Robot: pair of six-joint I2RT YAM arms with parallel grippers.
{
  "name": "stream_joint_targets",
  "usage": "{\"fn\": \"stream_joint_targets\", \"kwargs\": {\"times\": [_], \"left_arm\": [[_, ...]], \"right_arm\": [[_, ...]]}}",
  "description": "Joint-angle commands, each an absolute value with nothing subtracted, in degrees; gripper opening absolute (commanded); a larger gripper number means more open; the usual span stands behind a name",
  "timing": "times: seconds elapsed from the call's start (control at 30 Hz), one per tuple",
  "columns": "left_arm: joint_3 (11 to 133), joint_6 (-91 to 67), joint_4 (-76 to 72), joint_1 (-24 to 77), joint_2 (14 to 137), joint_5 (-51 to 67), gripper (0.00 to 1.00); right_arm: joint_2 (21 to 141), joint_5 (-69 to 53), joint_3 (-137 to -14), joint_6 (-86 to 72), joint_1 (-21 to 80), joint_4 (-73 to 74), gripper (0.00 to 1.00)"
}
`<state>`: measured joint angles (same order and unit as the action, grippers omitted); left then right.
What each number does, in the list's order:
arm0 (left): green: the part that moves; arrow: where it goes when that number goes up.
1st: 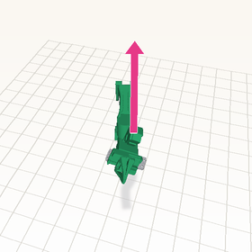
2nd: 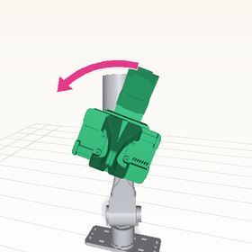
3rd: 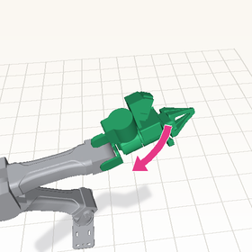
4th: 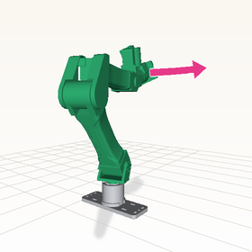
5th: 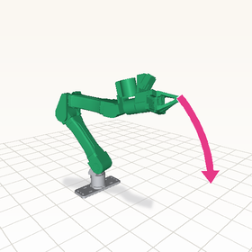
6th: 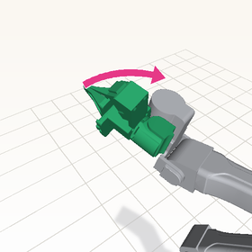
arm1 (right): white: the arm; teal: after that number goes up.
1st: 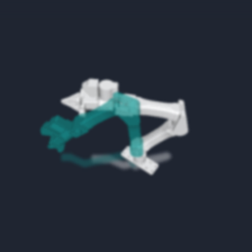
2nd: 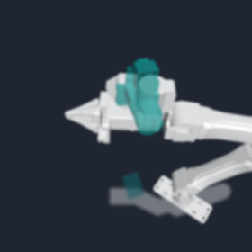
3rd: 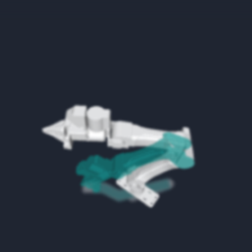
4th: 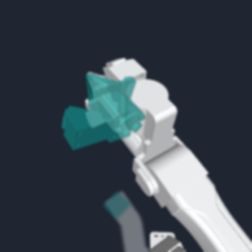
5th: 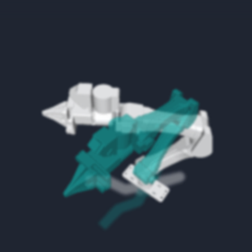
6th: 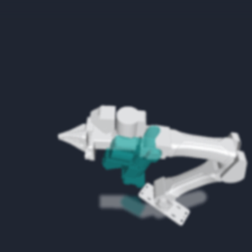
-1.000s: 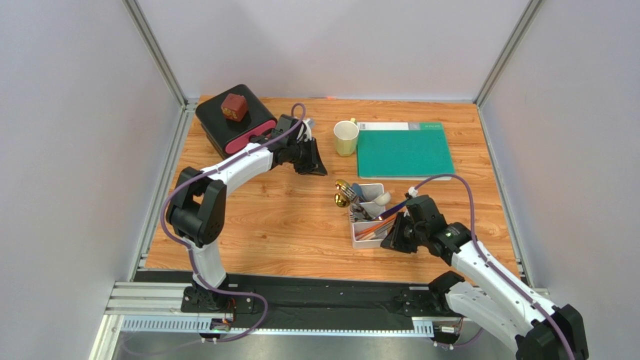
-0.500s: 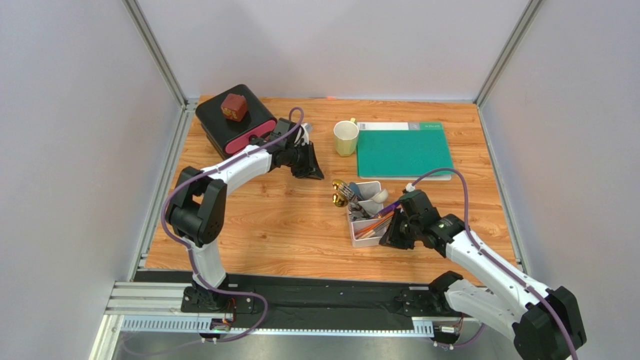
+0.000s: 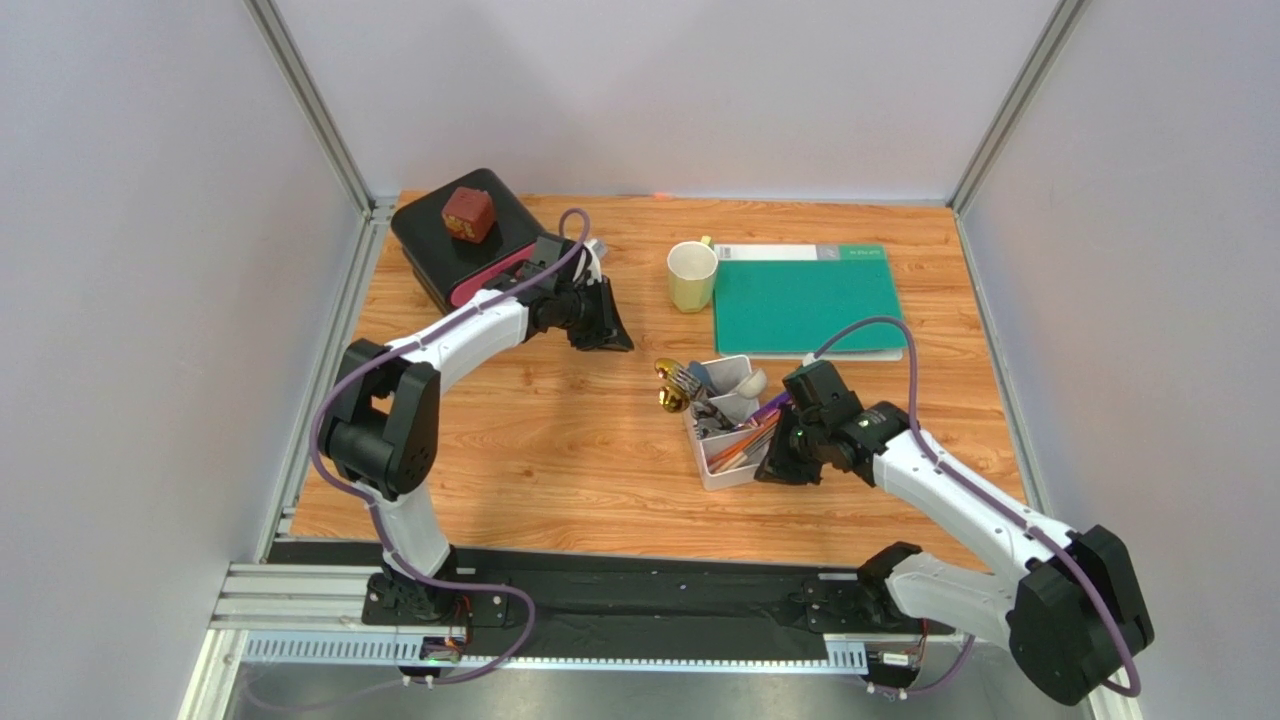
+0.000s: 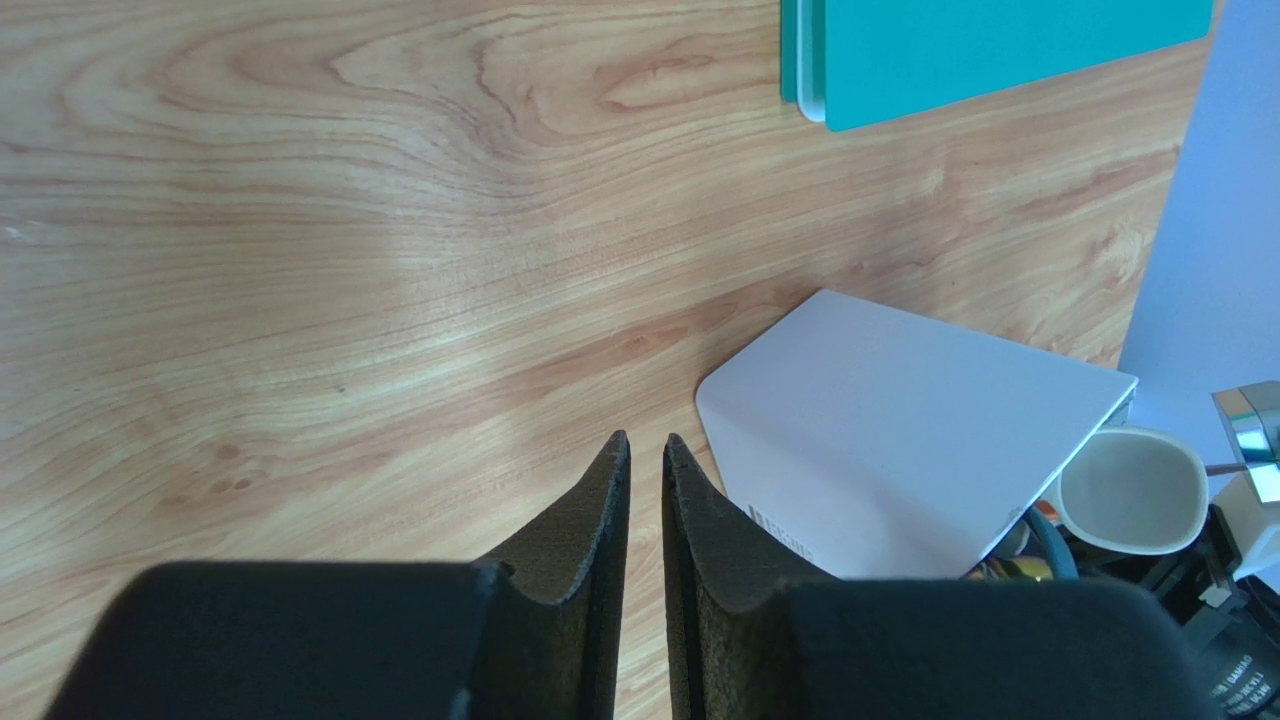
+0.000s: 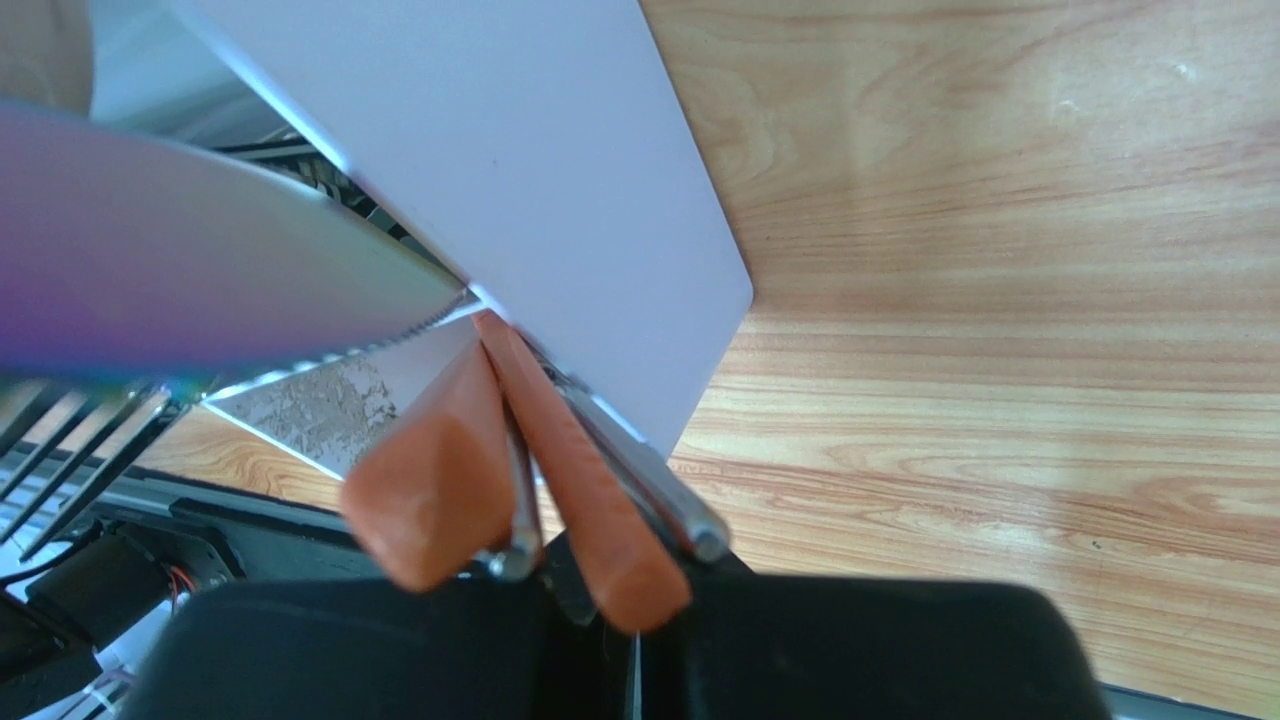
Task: Sort the eating utensils into containers
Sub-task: Move the storage box to the center of the board.
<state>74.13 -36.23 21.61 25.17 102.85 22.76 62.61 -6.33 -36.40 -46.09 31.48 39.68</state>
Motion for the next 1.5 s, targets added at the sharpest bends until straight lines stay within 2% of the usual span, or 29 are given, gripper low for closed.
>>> {"fn": "stream_joint_targets", "kwargs": {"times": [0.0,0.37,0.97,1.13,1.27,1.3,1.37,1.47], "left_arm": [[73.48,-34.45,21.01,24.08,99.23,22.59,0.19],[72.95,-33.93,21.53,22.33,97.91,22.41,0.19],[71.72,-33.84,21.71,21.09,96.42,23.2,0.19],[71.81,-33.84,22.24,21.09,95.89,22.5,0.22],[72.42,-33.66,22.41,21.09,96.33,22.24,0.23],[72.51,-33.66,22.33,21.09,96.59,22.5,0.23],[72.77,-33.84,22.06,21.09,97.38,22.85,0.23],[72.77,-34.36,21.27,21.09,98.17,23.82,0.23]], "right_arm": [[72.59,-8.96,-36.12,-42.89,34.1,20.83,0.0],[82.43,-10.81,-43.5,-40.87,35.07,18.37,0.0],[91.32,-13.09,-51.06,-39.2,34.37,16.61,0.0],[88.69,-13.54,-51.15,-38.5,32.96,21.43,0.0],[82.2,-13.8,-51.07,-35.78,32.61,28.37,0.1],[81.05,-13.8,-50.72,-35.34,32.78,30.82,0.1],[76.93,-12.66,-49.84,-34.2,33.66,33.82,0.0],[73.57,-11.08,-48.17,-33.93,34.63,35.59,0.0]]}}
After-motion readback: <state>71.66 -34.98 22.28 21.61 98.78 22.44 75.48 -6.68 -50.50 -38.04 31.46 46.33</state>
